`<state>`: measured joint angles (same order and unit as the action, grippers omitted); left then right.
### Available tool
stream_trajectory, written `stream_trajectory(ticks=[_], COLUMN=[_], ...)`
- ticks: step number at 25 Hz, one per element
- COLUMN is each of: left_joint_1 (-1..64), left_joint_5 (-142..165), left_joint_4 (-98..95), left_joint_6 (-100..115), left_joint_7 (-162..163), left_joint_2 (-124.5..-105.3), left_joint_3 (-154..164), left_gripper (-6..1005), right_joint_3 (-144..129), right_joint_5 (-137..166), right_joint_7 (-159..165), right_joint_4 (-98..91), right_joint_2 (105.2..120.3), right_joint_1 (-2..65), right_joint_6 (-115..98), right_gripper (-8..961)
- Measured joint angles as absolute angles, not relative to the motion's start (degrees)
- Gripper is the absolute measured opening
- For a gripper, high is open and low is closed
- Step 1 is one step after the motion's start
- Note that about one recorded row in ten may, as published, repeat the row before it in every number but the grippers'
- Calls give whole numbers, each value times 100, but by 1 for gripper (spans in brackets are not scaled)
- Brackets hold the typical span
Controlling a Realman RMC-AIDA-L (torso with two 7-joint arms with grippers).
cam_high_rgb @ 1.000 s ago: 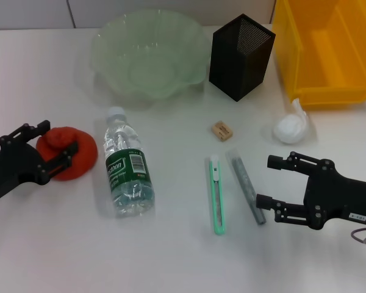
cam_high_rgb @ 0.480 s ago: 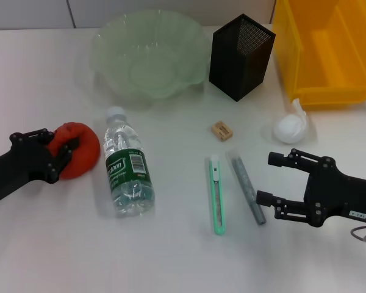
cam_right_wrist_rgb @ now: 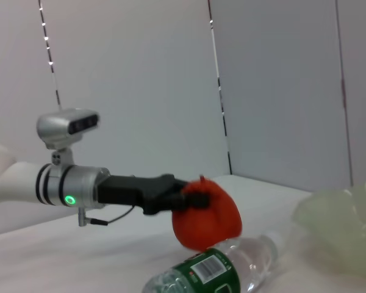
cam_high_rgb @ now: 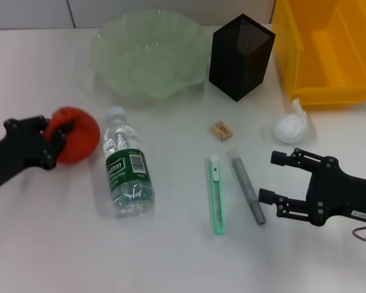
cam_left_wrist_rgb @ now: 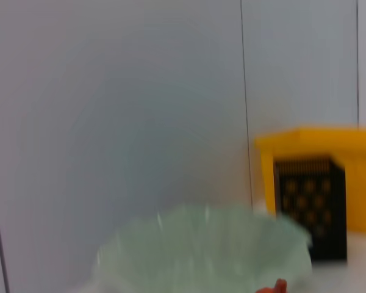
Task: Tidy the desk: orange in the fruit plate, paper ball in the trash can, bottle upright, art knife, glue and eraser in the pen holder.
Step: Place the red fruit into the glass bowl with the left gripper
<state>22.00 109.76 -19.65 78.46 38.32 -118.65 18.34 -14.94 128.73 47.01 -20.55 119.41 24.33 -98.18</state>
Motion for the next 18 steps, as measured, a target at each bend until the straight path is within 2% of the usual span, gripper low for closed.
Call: stream_trajectory(ticks=[5, 8, 11, 15, 17, 18], left_joint_1=[2196, 2413, 2846, 3875, 3875, 4105], left_joint_5=[10400, 10005, 9914, 9905, 9905, 9902], left_joint_4=[-2106, -2156, -2057, -1474, -1474, -1326], left_joint_6=[8514, 8702, 8671, 7674, 7674, 7376], left_joint_7=[3848, 3876, 3902, 3725, 3725, 3644], left_joint_2=[-11835, -11840, -11860, -11885, -11885, -11891], left_joint_3=[1836, 1855, 1852, 1862, 1862, 1850], left_gripper=[149, 137, 124, 73, 66, 63], right_joint_3=[-1494, -1494, -1494, -1494, -1494, -1494], right_joint_5=[12757, 12709, 12684, 12666, 12665, 12665], right_joint_7=[4682, 4691, 4691, 4687, 4687, 4687], right_joint_4=[-2048, -2048, -2042, -2004, -2003, -2003], right_joint_2=[11943, 11940, 11938, 11944, 11944, 11944], right_joint_1=[2405, 2405, 2406, 2408, 2408, 2408], right_joint_6=[-9819, -9825, -9824, -9824, -9824, -9824], right_gripper=[793, 793, 793, 793, 792, 792])
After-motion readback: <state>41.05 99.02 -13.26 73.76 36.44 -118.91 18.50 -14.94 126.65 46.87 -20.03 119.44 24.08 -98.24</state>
